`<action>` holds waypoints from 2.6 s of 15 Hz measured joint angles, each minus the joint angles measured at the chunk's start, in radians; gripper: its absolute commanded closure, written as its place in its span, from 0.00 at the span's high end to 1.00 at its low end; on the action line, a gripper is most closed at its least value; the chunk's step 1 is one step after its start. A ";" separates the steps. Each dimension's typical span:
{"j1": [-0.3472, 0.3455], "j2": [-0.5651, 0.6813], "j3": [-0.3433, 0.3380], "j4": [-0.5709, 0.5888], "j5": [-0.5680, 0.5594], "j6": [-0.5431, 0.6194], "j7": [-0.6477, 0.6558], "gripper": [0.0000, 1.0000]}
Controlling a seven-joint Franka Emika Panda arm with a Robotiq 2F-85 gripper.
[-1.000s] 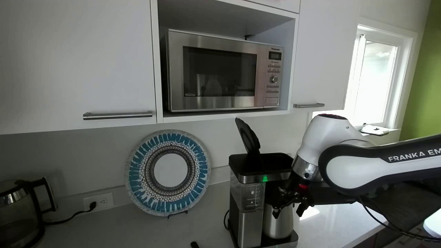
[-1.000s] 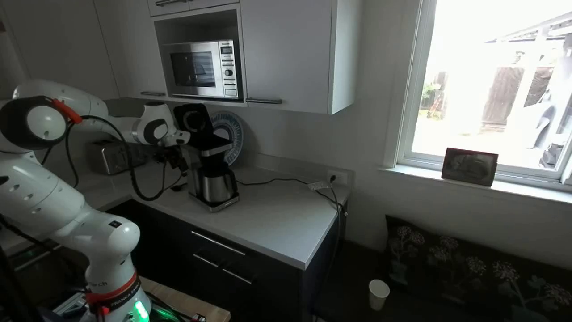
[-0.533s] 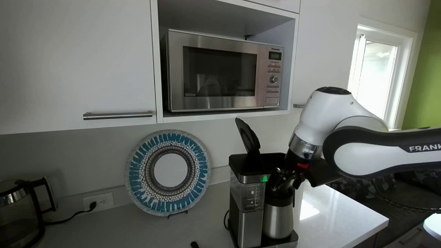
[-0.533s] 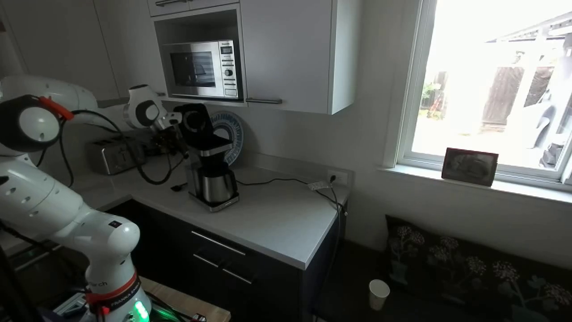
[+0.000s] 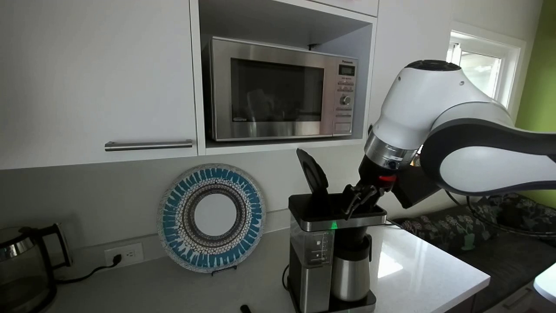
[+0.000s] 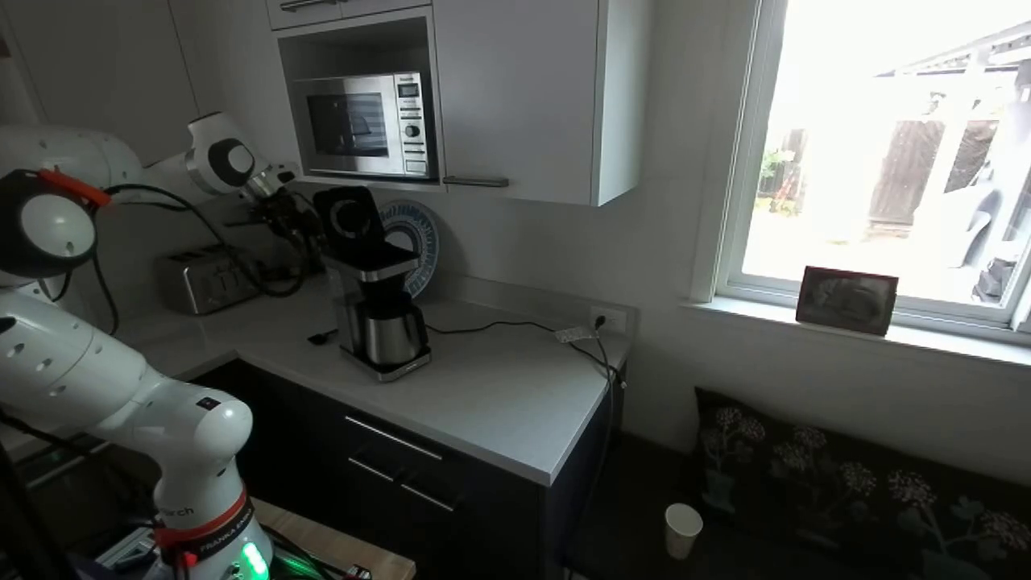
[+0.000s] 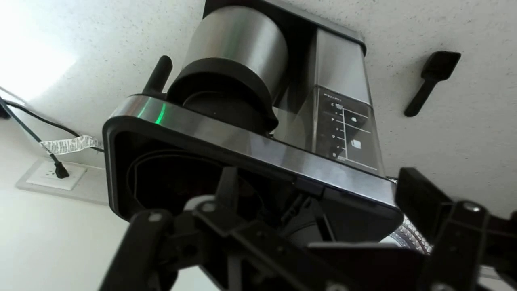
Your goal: Close the black lid on top of the coffee machine
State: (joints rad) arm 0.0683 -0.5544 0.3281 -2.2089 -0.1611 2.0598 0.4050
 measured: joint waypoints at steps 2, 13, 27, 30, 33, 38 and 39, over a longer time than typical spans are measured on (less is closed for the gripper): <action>0.000 0.001 0.000 0.000 -0.001 0.000 -0.001 1.00; -0.001 0.002 0.009 0.074 -0.181 0.001 -0.153 1.00; -0.011 0.128 0.161 0.188 -0.677 0.061 0.032 1.00; -0.007 0.173 0.172 0.213 -0.757 0.057 0.116 1.00; 0.001 0.212 0.175 0.235 -0.833 0.027 0.195 1.00; 0.023 0.247 0.161 0.274 -0.898 -0.097 0.253 1.00; 0.029 0.247 0.155 0.280 -0.904 -0.117 0.254 1.00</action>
State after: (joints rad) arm 0.0976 -0.3070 0.4832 -1.9293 -1.0647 1.9429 0.6592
